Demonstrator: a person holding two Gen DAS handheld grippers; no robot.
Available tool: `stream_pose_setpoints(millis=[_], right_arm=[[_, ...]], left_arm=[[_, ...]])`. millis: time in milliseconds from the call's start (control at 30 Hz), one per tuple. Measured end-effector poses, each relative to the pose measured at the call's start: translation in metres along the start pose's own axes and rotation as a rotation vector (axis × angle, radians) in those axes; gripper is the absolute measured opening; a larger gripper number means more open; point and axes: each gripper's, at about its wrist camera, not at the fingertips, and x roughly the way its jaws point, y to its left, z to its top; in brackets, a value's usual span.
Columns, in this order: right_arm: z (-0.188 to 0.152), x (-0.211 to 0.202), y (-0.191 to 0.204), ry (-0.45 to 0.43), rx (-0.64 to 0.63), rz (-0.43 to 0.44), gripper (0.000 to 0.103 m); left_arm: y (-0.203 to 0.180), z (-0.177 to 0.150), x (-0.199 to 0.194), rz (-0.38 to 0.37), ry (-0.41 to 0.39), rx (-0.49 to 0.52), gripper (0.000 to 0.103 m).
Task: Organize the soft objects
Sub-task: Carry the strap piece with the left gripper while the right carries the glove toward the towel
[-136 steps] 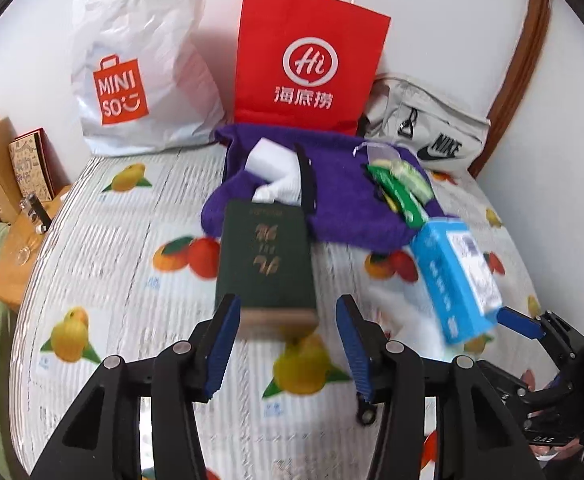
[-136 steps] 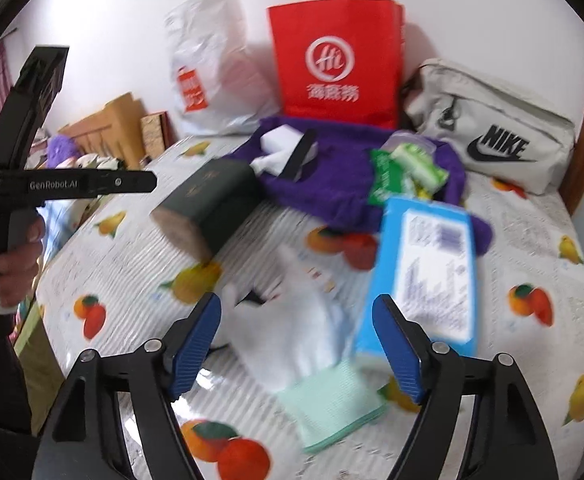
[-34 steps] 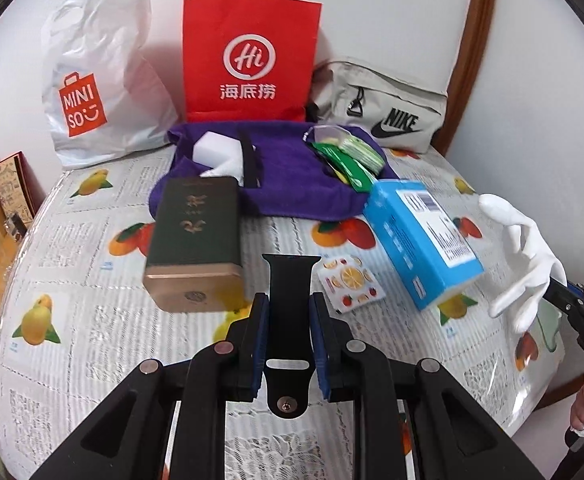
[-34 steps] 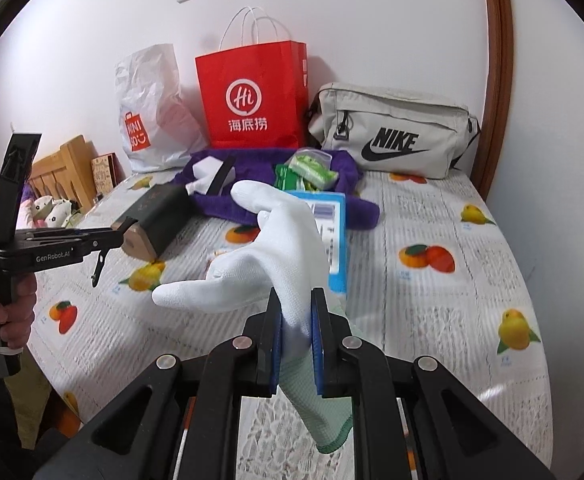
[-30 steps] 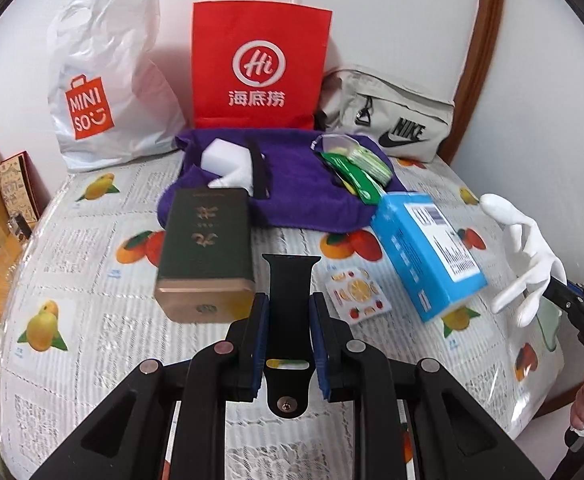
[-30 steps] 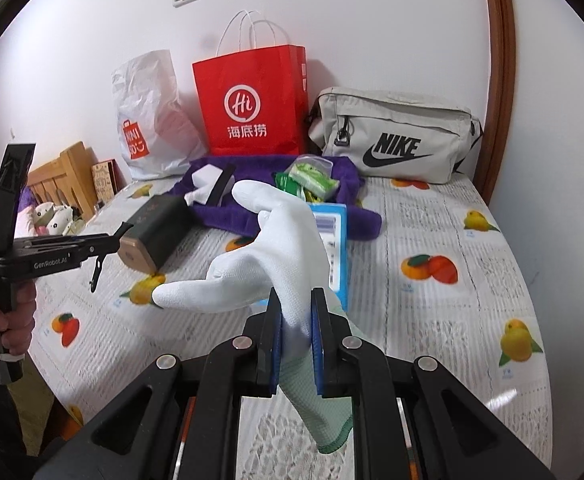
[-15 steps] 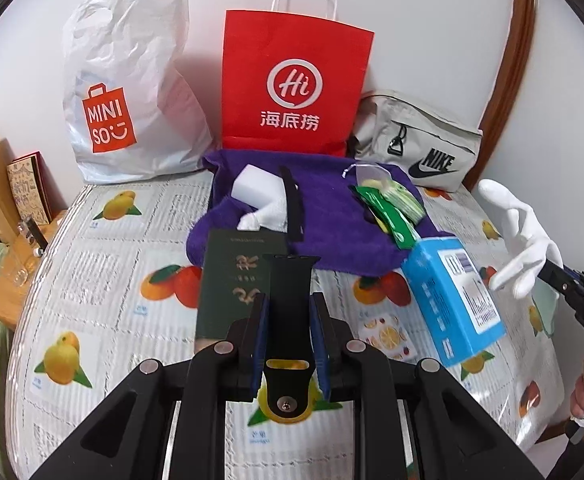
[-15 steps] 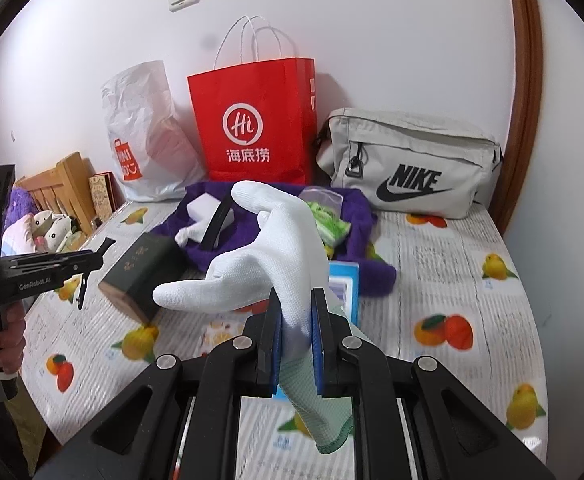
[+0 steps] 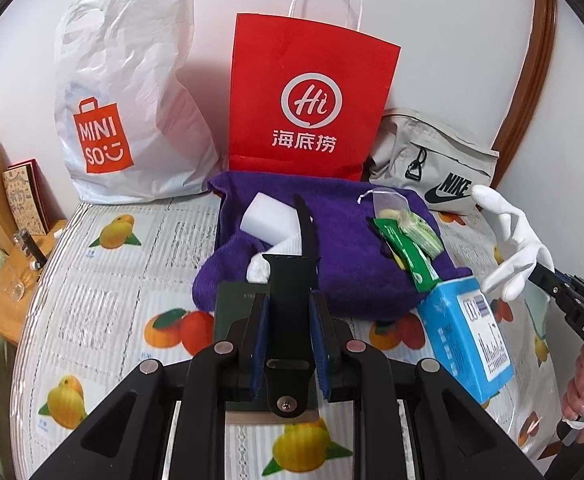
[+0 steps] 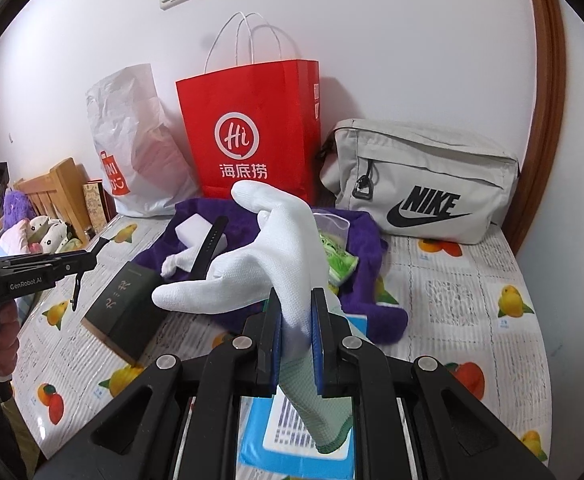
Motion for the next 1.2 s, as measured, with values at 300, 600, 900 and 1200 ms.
stream_pose_setpoints(millis=[300, 600, 900, 1200], right_arm=[[0.015, 0.031, -0.012, 0.025, 0.018, -0.003, 0.013], [0.026, 0.058, -0.022, 0.046, 0.010, -0.014, 0.013], [0.034, 0.083, -0.027, 0.064, 0.035, -0.004, 0.013], [0.041, 0.107, -0.026, 0.091, 0.019, -0.010, 0.013]], left_arm=[[0.000, 0.020, 0.018, 0.007, 0.008, 0.016, 0.020], [0.000, 0.037, 0.041, 0.007, 0.025, 0.012, 0.020], [-0.002, 0.052, 0.062, -0.002, 0.033, 0.017, 0.020], [0.005, 0.064, 0.088, -0.010, 0.055, -0.004, 0.020]])
